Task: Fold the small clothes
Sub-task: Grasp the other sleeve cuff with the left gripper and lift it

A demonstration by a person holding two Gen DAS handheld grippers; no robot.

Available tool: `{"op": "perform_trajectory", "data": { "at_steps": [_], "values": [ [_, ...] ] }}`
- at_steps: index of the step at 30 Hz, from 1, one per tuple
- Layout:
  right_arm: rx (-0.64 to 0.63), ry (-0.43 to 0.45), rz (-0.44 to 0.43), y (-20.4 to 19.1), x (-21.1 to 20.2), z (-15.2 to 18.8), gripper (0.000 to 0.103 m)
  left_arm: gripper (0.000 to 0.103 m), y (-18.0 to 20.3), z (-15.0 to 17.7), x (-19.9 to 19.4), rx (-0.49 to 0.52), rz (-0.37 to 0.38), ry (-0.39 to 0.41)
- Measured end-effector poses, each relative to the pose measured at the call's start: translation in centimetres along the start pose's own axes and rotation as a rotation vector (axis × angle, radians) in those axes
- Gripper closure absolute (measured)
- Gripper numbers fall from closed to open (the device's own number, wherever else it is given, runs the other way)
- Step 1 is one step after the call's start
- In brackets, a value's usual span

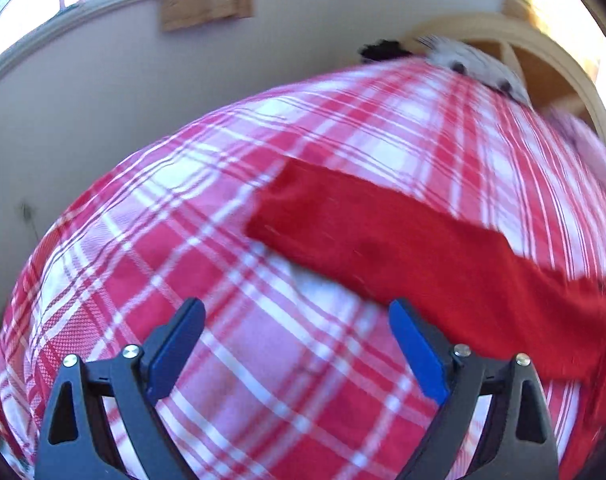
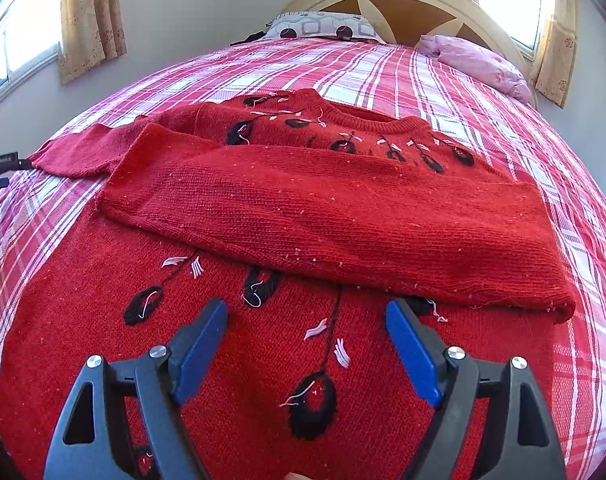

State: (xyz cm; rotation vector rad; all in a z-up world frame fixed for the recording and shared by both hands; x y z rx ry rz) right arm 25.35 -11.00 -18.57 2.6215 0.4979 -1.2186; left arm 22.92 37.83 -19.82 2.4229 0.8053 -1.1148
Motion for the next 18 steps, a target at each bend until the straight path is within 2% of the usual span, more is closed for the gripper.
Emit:
{"op": "perform_trajectory", "data": {
  "at_steps": [5,12,15,17,18],
  "values": [
    [0.000,0.000,0.000,0.0,0.0,0.0,0.021,0.011,-0.4,-1.1,1.4,-0.088,0.064,-0.024],
    [0.000,0.001,0.000,0.0,0.0,0.0,0.021,0.018,-1.7,-2.2,3.2,-0.230,0.103,-0.047],
    [0.000,0.002,0.001,0.0,0.0,0.0,0.021,0.020,-2.5,-2.6,3.3,-0.288,0.131,-0.022],
    [0.000,0.002,0.001,0.0,0.0,0.0,0.021,0.026,-3.0,-2.9,3.4,-0.324,0.155,-0.011],
    [0.000,0.002,0.001,0.0,0.0,0.0,0.021,0.034,-3.1,-2.9,3.5,-0.334,0.163,-0.008]
  ]
}}
Point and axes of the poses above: each gripper's, at about its wrist camera, not at the fingertips, and x roughly the way its jaws point, y to its right, z to its underside, the point moved 2 cm from there along x, roughly the way its jaws point, and after that the axes turned 2 degrees about y, right-handed, at the moved point
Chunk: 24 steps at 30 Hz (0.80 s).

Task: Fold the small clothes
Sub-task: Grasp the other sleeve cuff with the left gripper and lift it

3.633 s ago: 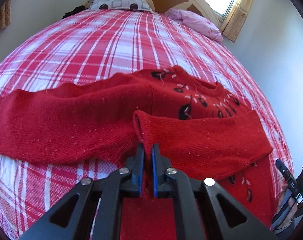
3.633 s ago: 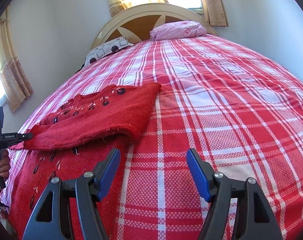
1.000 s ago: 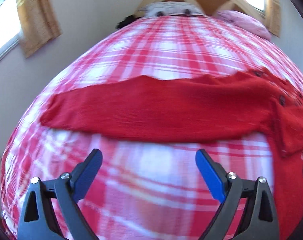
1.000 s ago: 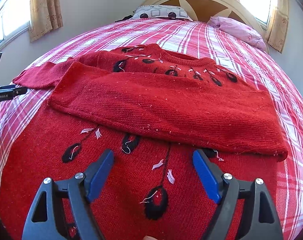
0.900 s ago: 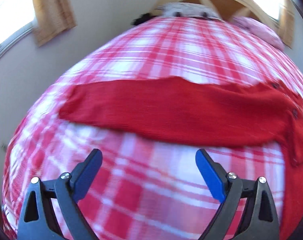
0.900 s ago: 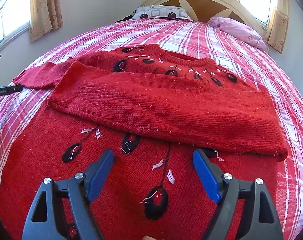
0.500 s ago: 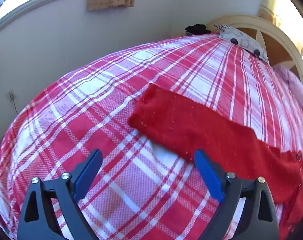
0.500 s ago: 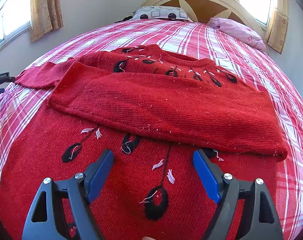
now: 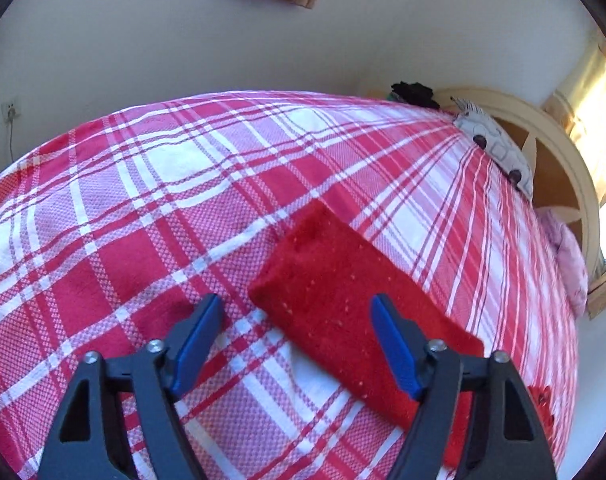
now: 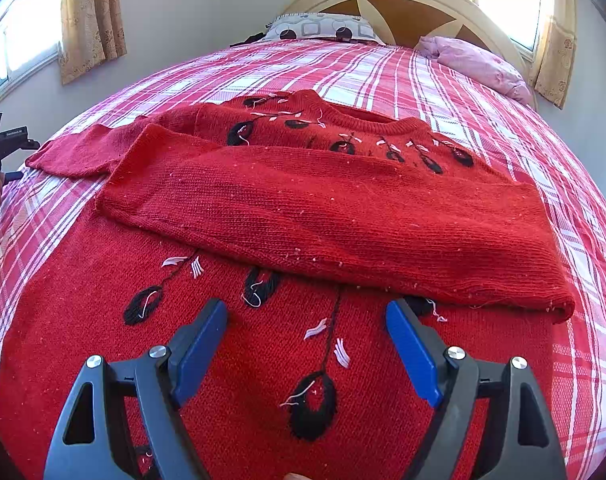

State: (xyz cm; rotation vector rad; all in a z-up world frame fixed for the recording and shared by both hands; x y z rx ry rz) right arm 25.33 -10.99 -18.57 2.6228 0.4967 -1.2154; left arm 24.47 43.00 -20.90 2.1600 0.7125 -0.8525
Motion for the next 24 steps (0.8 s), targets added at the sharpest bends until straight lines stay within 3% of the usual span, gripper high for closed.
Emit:
{"op": "perform_trajectory", "data": {
  "at_steps": [3,7,11,15,24],
  "values": [
    [0.001,0.000,0.000,0.0,0.0,0.0,0.021,0.063,-0.4,-0.2,0.5,-0.034,0.034,-0.019],
    [0.000,0.001,0.000,0.0,0.0,0.0,0.021,0.084,-1.1,-0.4,0.9,-0.053,0.026,-0.008],
    [0.000,0.001,0.001,0.1,0.0,0.0,0.021,0.089,-1.3,-0.5,0.4,-0.057,0.068,0.001],
    [0.000,0.002,0.001,0.1,0.0,0.0,0.021,0.091,0.6,-0.3,-1.3,0.010,0.129,0.027],
    [0.001,0.004,0.002,0.1,0.0,0.0,0.021,0.092,9.3,1.5,-7.4,0.154,0.328,0.072]
  ]
}}
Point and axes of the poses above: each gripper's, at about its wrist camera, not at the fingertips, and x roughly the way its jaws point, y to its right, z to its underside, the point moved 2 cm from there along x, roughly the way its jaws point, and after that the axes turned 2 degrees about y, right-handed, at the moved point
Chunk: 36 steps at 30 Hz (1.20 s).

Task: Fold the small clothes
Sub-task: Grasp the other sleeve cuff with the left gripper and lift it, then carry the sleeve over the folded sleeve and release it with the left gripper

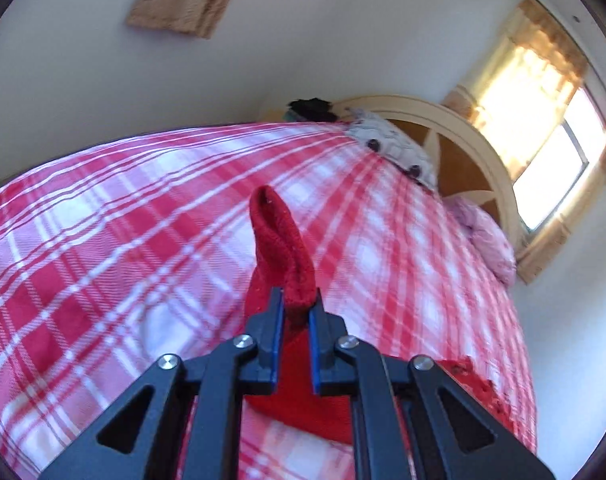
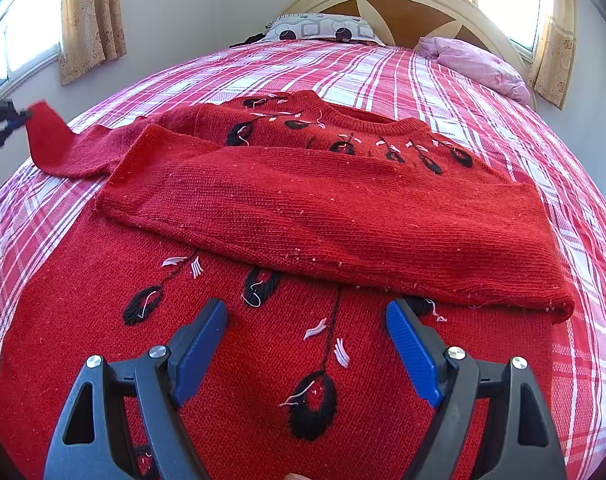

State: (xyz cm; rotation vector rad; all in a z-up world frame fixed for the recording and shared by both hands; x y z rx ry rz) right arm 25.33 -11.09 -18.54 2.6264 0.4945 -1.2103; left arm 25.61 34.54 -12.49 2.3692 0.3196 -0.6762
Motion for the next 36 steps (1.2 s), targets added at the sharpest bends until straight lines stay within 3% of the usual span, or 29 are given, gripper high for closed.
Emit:
{"op": "perform_trajectory", "data": {
  "at_steps": [8,14,20,27,36],
  "values": [
    [0.017,0.025,-0.036,0.5,-2.2,-0.3,0.020,0.092,11.1,1.7,-2.7,0.096,0.216,0.019],
    [0.017,0.094,-0.047,1.7,-6.1,0.4,0.020,0.092,18.6,4.4,-2.7,0.140,0.352,-0.016],
    [0.110,0.161,-0.065,5.0,-9.2,1.3,0.020,0.092,25.2,8.3,-1.6,0.200,0.453,-0.082],
    [0.175,0.166,-0.039,7.8,-9.4,2.8,0.020,0.092,30.3,15.1,0.2,0.323,0.482,-0.183],
    [0.225,0.134,-0.016,9.9,-7.8,3.9,0.020,0.092,34.4,23.9,4.0,0.528,0.414,-0.271]
  ]
}}
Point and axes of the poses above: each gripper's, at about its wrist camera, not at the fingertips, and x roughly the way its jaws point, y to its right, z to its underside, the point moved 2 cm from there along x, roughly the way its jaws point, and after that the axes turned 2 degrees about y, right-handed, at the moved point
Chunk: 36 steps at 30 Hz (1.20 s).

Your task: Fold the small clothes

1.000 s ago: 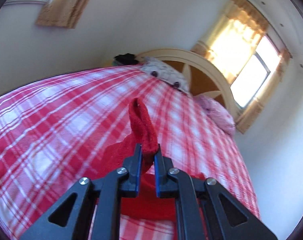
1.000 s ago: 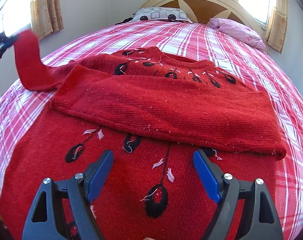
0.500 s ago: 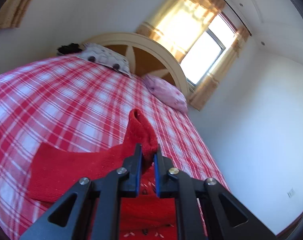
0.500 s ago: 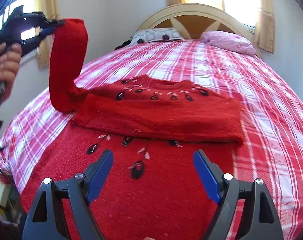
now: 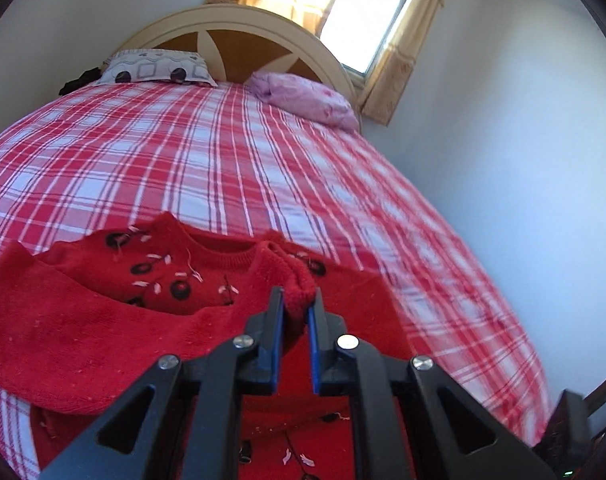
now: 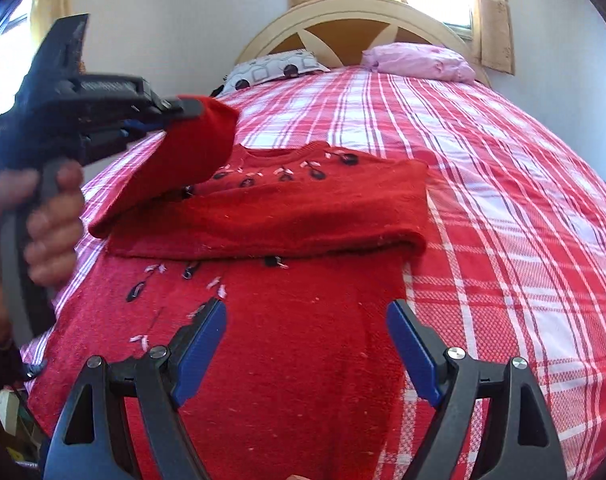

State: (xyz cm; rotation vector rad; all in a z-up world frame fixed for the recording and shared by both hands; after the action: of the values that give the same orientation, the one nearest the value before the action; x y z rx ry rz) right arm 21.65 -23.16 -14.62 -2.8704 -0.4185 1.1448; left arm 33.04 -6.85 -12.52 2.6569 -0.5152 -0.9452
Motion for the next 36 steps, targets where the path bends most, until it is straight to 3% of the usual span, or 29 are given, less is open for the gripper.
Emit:
{"op": "perform_trajectory", "data": {
  "at_steps": [3,5,7,9,13,15,18,20,22,26,30,34,36],
  "values": [
    [-0.001,-0.003,0.004,0.2,0.1,0.4,0.020,0.091,0.6,0.9,1.3,0.039,-0.018,-0.050],
    [-0.002,-0.006,0.002,0.2,0.3,0.6,0.020,0.083,0.9,1.5,1.0,0.086,-0.012,-0.076],
    [-0.004,-0.007,0.002,0.2,0.4,0.6,0.020,0.048,0.9,1.8,0.0,0.137,-0.038,-0.064],
    [-0.019,-0.010,0.004,0.1,0.6,1.0,0.020,0.027,0.5,2.1,-1.8,0.181,-0.077,-0.009],
    [-0.031,-0.009,-0.001,0.1,0.8,1.2,0.020,0.007,-1.6,3.5,-6.4,0.273,-0.146,0.067],
    [-0.029,-0.010,-0.015,0.1,0.7,1.2,0.020,0.005,-3.3,4.5,-7.7,0.316,-0.216,0.086],
    [-0.019,-0.013,-0.041,0.1,0.4,0.8,0.020,0.005,-6.9,6.3,-8.8,0.388,-0.389,0.055],
    [0.003,-0.003,-0.050,0.2,0.1,0.2,0.020,0.005,-9.4,6.8,-8.6,0.383,-0.503,0.010],
    [0.034,-0.003,-0.067,0.4,0.1,-0.6,0.020,0.005,-11.4,7.0,-8.2,0.340,-0.553,-0.035],
    [0.023,-0.005,-0.083,-0.6,0.5,-2.3,0.020,0.005,-13.0,7.2,-6.9,0.265,-0.538,-0.101],
    [0.045,-0.039,-0.157,-1.7,1.4,-3.7,0.021,0.001,-13.4,7.7,-5.6,0.243,-0.537,-0.149],
    [0.099,-0.082,-0.217,-2.1,3.3,-4.7,0.042,0.000,-14.6,8.1,-6.3,0.171,-0.505,-0.141],
    [0.126,-0.107,-0.237,-2.3,4.7,-5.2,0.046,0.000,-15.5,8.1,-6.6,0.120,-0.478,-0.140]
  ]
}}
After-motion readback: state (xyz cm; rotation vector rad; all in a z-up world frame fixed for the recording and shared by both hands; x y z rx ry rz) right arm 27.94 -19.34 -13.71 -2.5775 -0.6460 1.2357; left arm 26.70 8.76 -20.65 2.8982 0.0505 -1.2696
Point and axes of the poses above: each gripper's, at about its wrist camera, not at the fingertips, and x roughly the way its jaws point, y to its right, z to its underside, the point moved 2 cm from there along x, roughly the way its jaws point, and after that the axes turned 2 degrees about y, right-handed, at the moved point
